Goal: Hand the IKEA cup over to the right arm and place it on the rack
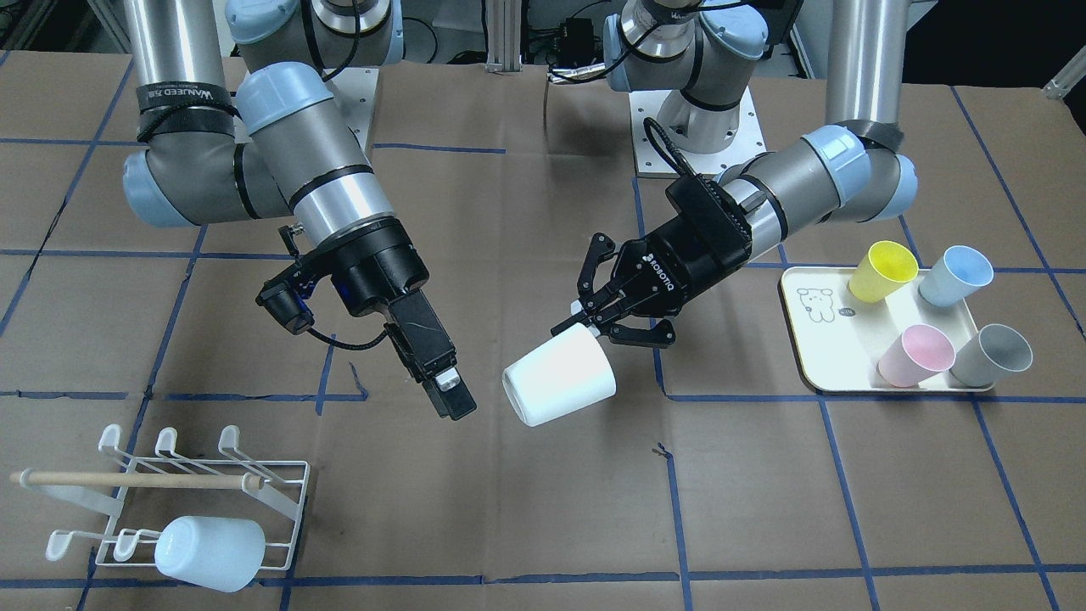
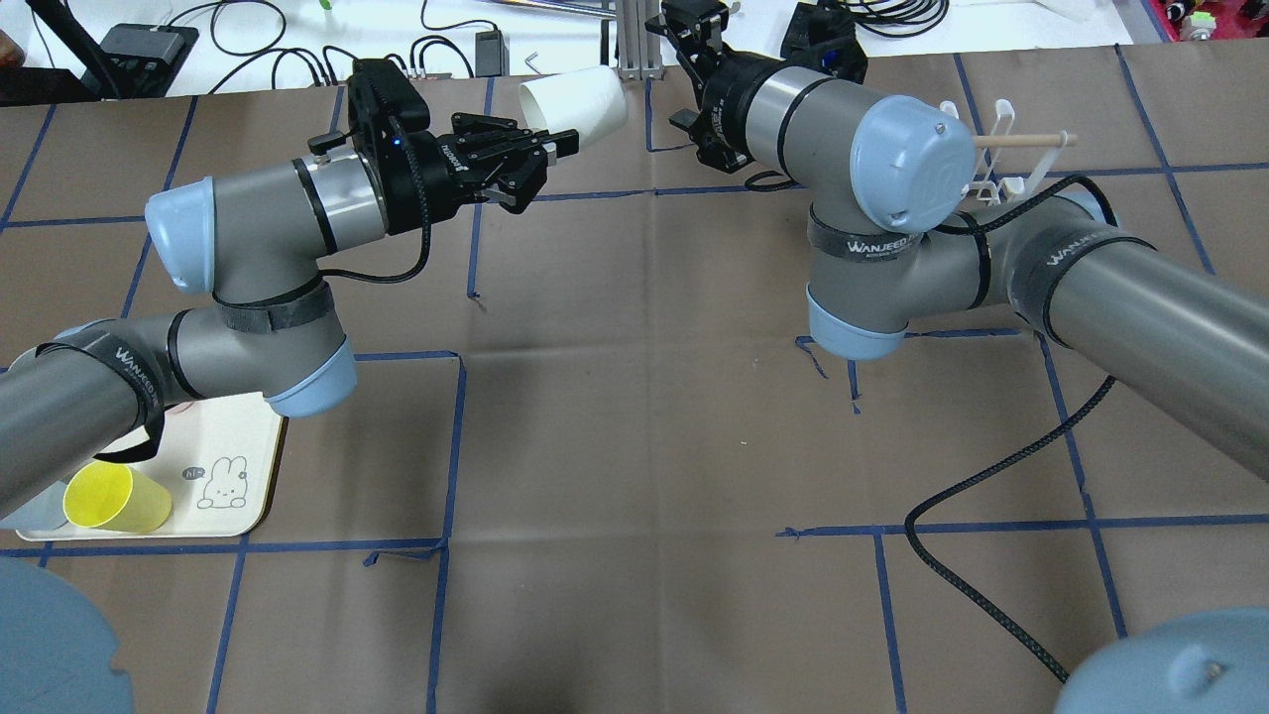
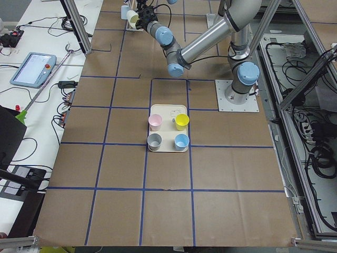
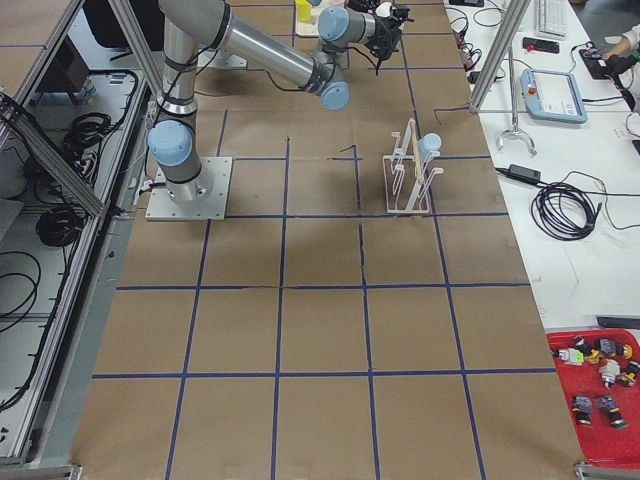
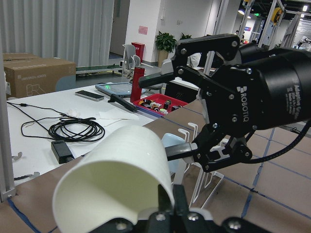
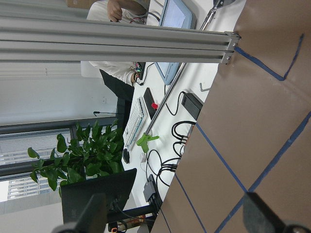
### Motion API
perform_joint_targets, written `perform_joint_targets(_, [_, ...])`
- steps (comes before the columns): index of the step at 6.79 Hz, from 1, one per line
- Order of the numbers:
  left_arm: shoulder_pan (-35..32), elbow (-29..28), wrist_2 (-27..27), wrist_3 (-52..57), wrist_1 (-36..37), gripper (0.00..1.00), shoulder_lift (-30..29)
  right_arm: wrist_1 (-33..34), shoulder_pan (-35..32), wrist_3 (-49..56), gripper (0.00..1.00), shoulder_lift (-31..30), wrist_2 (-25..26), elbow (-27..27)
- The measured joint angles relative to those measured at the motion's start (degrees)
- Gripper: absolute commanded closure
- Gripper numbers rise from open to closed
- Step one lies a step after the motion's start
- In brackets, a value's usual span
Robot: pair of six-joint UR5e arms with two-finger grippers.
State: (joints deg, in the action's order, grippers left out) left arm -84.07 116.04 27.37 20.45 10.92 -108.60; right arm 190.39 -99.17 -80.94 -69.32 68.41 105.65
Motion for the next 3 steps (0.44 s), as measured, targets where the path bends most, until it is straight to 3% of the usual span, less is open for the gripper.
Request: perform_joint_targets(3, [-0.14,0.12,0.01,-0.06,0.23,0.98,-0.03,0.23,-1.82,-0.36,0.01,0.08,0.44,0.21])
